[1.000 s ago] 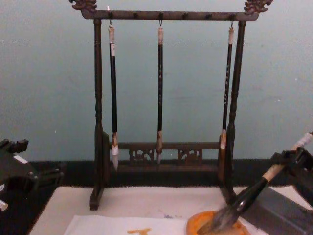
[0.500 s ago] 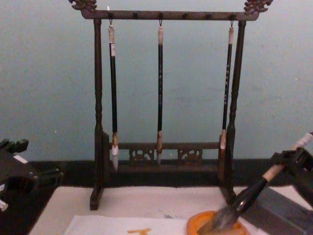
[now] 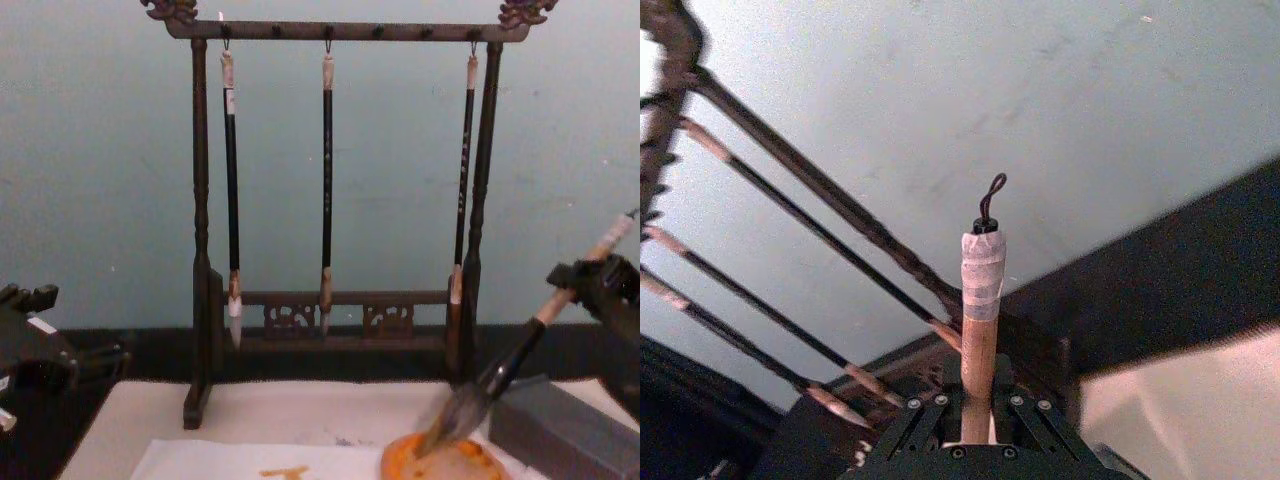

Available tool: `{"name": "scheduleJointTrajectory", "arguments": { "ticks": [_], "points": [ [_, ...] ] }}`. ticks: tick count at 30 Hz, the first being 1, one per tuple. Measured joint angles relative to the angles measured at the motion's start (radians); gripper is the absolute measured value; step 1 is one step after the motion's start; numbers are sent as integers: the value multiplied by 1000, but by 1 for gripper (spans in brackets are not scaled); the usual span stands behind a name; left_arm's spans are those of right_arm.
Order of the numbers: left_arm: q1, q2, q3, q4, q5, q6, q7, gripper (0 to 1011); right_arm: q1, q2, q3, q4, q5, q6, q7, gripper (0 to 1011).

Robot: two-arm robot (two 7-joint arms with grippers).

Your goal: Pick up the brush from the inkstone, write on the paper, then place the brush back to its original position.

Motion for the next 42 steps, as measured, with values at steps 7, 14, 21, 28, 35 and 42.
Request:
{"name": "scheduleJointTrajectory", "arguments": {
  "ticks": [7,14,21,28,35,42],
  "points": [
    [0,0,0,0,0,0,0,1010,10,27,-32,-35,-13,-27,48,176],
    [0,0,0,0,0,0,0,1010,27,57,-81,-68,-86,-93,92,176],
    [0,0,0,0,0,0,0,1010,53,66,-121,-78,-173,-151,147,176],
    [0,0,0,0,0,0,0,1010,85,62,-162,-68,-277,-208,203,176],
    [0,0,0,0,0,0,0,1009,114,56,-198,-53,-369,-264,259,176],
    [0,0,0,0,0,0,0,1010,130,46,-222,-44,-432,-295,305,176]
  ]
}}
